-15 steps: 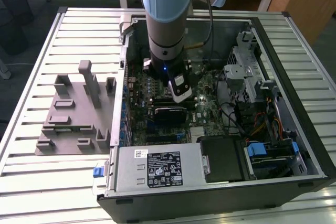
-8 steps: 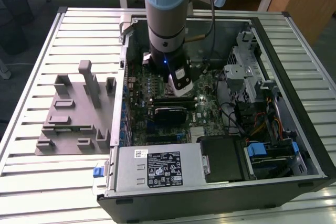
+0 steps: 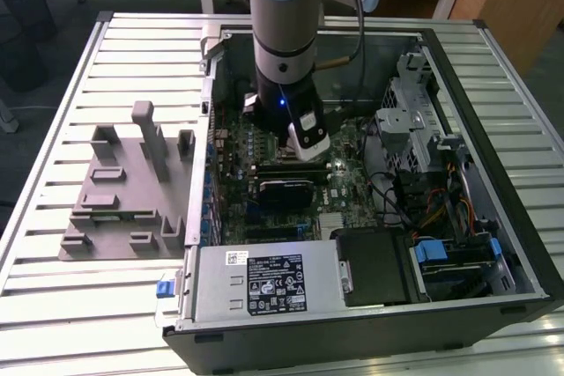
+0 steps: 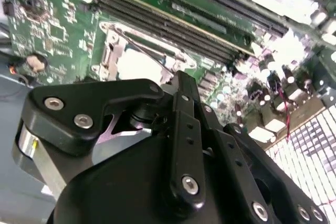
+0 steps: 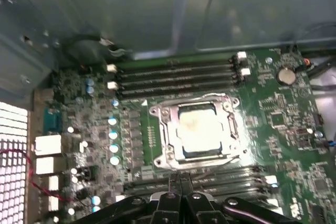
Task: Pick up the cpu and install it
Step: 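Install the second cpu locking lever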
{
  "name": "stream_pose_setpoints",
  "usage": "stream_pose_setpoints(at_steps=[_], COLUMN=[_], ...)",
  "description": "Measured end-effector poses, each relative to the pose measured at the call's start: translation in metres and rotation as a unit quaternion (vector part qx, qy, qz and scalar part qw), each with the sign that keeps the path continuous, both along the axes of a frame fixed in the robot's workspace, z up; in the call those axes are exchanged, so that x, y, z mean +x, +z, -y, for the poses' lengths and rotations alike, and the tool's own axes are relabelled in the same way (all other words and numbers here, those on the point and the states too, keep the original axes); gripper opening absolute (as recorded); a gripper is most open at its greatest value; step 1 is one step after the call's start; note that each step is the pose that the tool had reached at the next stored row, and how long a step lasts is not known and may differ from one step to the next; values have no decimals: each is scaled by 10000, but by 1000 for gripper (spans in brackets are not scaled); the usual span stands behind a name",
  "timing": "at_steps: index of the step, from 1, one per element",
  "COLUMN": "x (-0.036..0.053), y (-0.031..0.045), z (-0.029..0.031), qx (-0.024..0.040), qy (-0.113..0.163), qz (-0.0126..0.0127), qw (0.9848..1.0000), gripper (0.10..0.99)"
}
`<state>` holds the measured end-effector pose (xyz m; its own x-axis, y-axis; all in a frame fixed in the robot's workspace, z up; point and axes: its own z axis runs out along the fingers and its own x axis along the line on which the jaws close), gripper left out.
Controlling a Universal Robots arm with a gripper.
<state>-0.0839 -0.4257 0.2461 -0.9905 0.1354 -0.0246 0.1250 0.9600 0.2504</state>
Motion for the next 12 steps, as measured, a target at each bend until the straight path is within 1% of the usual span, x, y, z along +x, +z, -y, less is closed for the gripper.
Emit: stream_pose_setpoints(at_steps=[5, 8, 10, 12], x=[123, 141, 146, 148], y=[-1, -9, -30, -53], z=[-4, -8, -19, -46], qx=[-119, -199, -232, -249], qy=[-5, -7, -6, -6], qz=[-2, -2, -4, -9], qw=[9999, 9998, 9997, 9997], gripper=[106, 106, 106, 106])
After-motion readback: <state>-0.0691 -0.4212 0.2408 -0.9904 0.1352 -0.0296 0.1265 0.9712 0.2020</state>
